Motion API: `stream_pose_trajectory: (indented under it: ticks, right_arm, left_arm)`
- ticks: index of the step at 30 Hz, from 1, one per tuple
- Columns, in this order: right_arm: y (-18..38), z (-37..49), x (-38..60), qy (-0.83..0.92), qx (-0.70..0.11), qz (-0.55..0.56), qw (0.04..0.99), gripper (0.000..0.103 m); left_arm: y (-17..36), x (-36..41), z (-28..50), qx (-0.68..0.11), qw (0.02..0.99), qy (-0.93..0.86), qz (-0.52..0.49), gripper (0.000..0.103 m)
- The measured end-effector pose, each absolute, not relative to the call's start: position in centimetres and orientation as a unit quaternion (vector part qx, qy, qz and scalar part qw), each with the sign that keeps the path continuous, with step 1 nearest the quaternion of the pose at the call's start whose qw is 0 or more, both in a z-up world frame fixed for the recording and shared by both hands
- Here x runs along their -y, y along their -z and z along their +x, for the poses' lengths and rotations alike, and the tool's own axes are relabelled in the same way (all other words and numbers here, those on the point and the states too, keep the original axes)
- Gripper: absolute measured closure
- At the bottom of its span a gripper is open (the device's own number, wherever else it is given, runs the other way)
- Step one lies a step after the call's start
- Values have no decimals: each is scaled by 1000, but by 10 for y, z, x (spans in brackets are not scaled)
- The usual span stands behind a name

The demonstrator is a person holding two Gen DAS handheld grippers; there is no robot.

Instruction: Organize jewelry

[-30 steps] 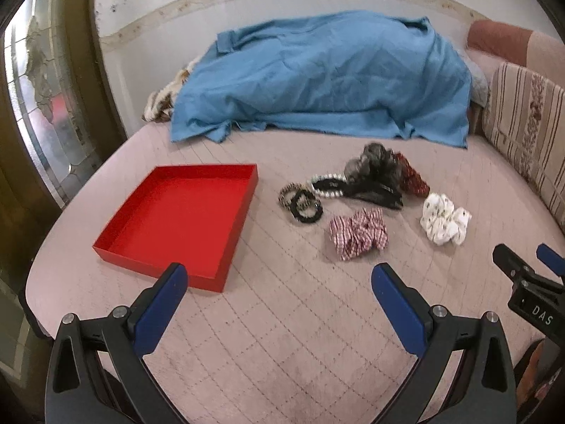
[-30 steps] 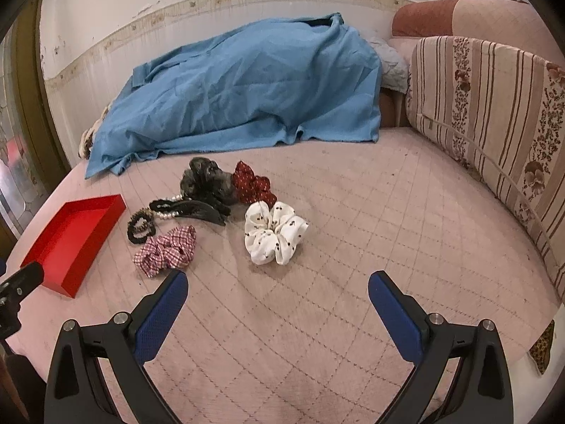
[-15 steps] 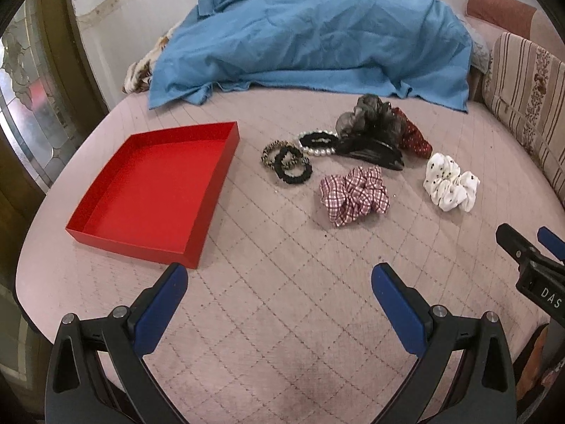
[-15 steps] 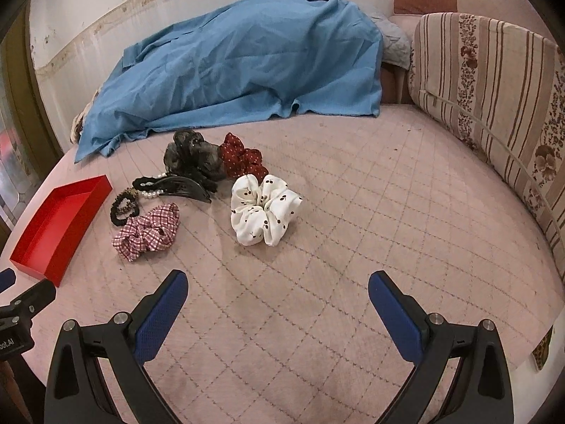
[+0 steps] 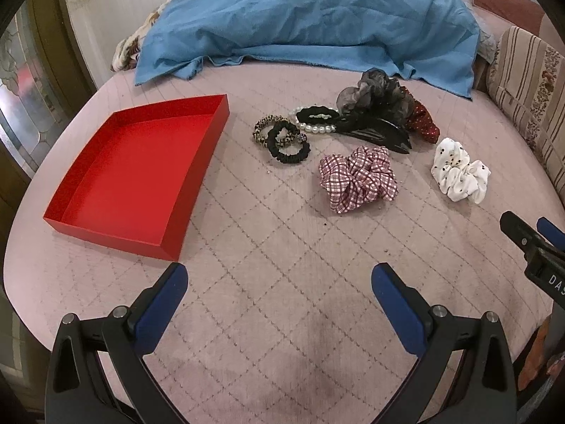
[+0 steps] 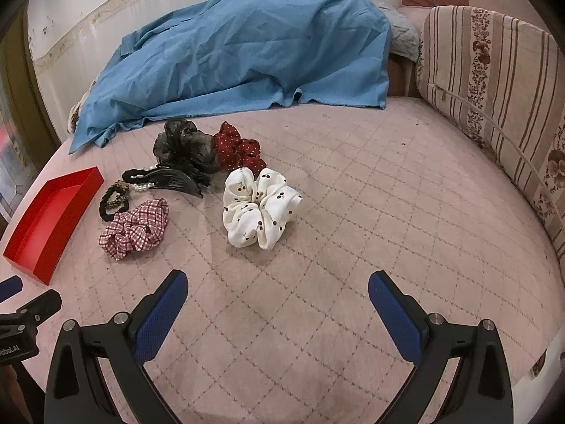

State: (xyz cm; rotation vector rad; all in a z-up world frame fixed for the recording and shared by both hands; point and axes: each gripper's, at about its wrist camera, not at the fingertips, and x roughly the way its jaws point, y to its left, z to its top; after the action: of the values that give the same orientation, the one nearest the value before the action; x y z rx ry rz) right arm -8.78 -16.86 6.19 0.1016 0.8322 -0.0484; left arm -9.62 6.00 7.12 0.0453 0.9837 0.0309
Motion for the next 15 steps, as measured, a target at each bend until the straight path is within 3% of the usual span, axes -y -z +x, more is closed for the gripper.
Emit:
stream_pose_trajectory:
  ticks: [11,15]
  right_arm:
    - [-60,-46,181,0,-417,58,907,7]
    - [-53,-24,189,-9,-431,75,899,19]
  left_arm:
    - [-78,-60,-44,-471,882,35,-14,1]
    - [-69,-48,-15,-483,873,64,-19,11]
